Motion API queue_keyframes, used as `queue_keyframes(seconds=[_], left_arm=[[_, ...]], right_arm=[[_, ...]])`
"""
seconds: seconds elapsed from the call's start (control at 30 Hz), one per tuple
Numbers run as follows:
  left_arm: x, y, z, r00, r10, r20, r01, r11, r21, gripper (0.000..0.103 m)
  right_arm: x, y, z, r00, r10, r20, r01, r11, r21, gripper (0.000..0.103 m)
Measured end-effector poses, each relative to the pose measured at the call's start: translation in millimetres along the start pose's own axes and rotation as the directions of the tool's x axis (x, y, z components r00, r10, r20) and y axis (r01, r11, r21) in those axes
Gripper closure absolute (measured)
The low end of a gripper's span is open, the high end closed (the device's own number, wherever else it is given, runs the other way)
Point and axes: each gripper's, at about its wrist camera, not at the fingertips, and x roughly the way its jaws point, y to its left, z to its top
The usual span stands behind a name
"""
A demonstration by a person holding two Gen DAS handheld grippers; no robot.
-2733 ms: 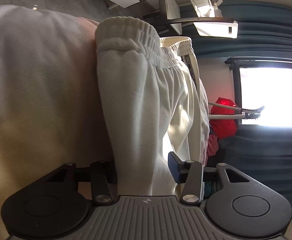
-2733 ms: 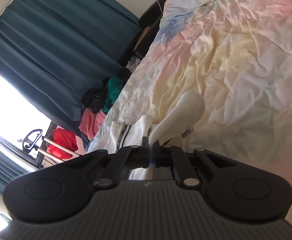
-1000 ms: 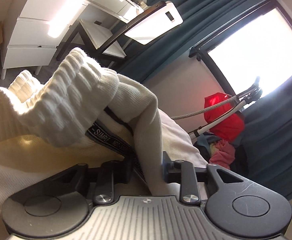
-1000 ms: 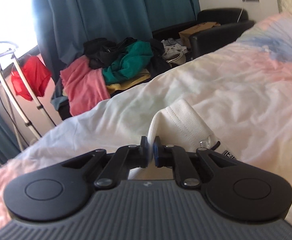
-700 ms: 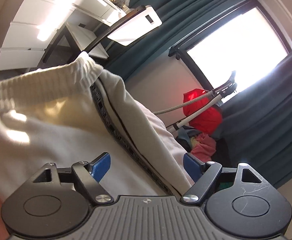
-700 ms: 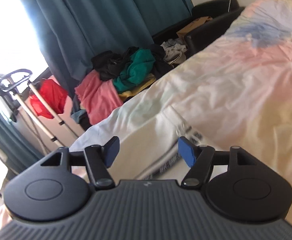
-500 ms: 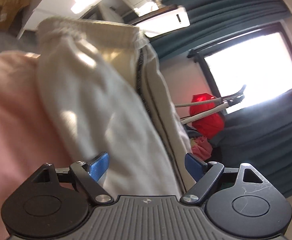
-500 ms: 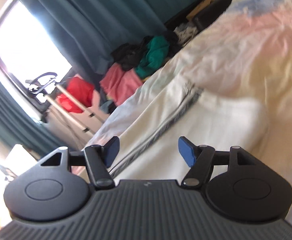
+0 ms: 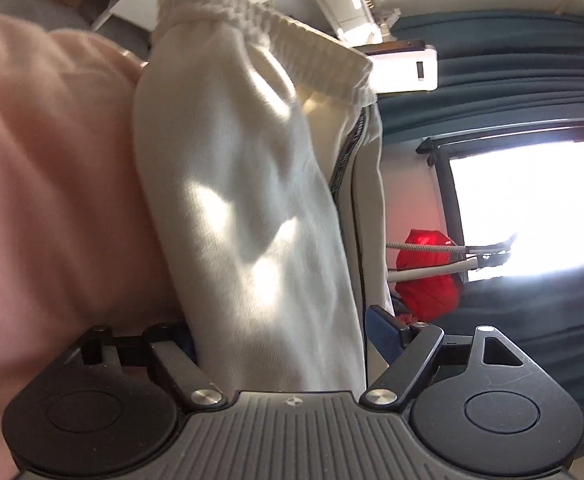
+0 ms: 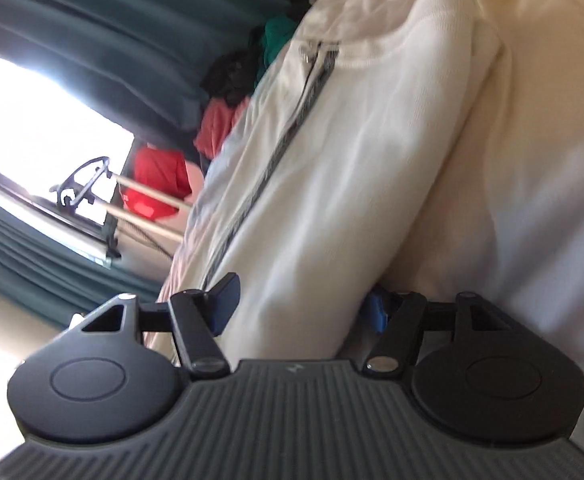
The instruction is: Fold clothes
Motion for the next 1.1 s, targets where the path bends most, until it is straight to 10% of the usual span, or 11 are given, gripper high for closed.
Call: queue_keyframes(seconds=[0.2,0.4,0.8,1.1], left_arm=[[17.8,6.6,5.5,0.996,-0.002,0.091,0.001,1.000,0.014,0.070],[10.4,-12.2,-1.5,0.988,0.025,0.150,-0.033,0.998,0.055,0.092],[-103.0,-37.4,26.9,0.988,-0.099,0.117,0.096,0.995,0.034,0.096],[-206.3,-13.7,33.9,0.992,-0.006,0.123,-0.012,0.990,0.143,0.096]], right_arm=[[21.1,-21.8,16.8,0.989,0.000,0.151,-0.003,1.000,0.021,0.079],[22.4,-15.0,17.9,0.979,-0.027,0.202,0.035,0.999,-0.036,0.086],[-76.5,7.5,28.2,0.990,-0.032,0.141,0.035,0.999,-0.019,0.091],[-149.6,-4.6,13.2,0.999,-0.039,-0.015,0.041,0.992,0.120,0.091]])
